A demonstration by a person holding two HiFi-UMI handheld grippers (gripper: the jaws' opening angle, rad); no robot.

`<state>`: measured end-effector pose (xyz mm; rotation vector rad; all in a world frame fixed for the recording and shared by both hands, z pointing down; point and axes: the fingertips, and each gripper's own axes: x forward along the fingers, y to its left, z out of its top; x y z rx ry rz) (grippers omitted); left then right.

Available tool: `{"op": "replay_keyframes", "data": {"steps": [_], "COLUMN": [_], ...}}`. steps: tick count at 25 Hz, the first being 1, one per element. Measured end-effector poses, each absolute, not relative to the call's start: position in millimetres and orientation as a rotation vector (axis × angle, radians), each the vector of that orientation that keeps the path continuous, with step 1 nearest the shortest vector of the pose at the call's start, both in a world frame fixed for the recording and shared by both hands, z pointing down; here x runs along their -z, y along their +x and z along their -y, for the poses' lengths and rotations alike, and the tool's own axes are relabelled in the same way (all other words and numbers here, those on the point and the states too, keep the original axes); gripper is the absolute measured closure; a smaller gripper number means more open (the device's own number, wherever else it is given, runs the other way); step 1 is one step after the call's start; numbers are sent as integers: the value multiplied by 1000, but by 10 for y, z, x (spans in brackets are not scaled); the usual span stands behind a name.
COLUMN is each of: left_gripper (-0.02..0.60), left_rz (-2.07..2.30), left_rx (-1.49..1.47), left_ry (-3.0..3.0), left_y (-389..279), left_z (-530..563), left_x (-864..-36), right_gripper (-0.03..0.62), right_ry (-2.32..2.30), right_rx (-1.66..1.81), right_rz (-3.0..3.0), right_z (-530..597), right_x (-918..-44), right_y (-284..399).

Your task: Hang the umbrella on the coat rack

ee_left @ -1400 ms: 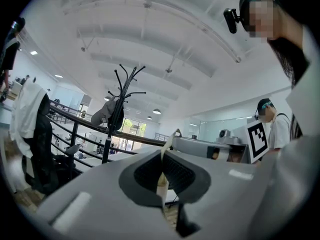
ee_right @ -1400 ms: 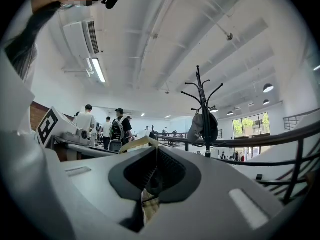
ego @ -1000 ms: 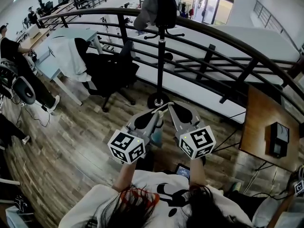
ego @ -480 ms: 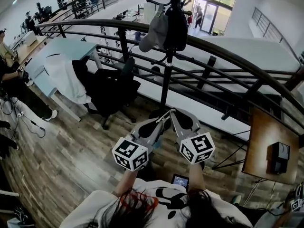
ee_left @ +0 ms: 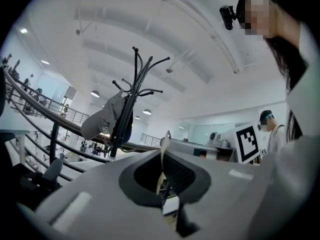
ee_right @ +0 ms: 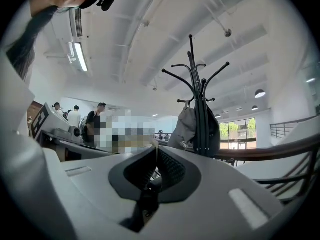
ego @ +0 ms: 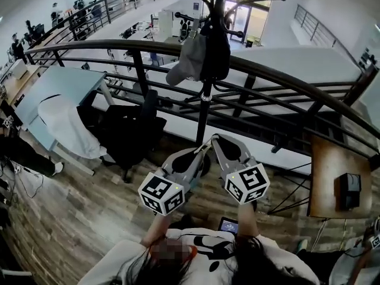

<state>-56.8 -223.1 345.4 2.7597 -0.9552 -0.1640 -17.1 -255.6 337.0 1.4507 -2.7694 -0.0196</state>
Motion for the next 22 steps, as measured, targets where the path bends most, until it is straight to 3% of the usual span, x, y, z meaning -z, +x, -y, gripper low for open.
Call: {"op": "replay_keyframes", "data": {"steps": [22], "left_gripper": [581], "left_rz": [698], "left_rx": [317], "left_ry": [3013], "left_y": [-74], "left_z": [2951], "left_x": [-2420], "right_gripper": [565], "right_ry": [1537], "right_rx": [388], "right_rz": [2771], "right_z": [3198], "right_x": [-2395], "right_y": [390]}}
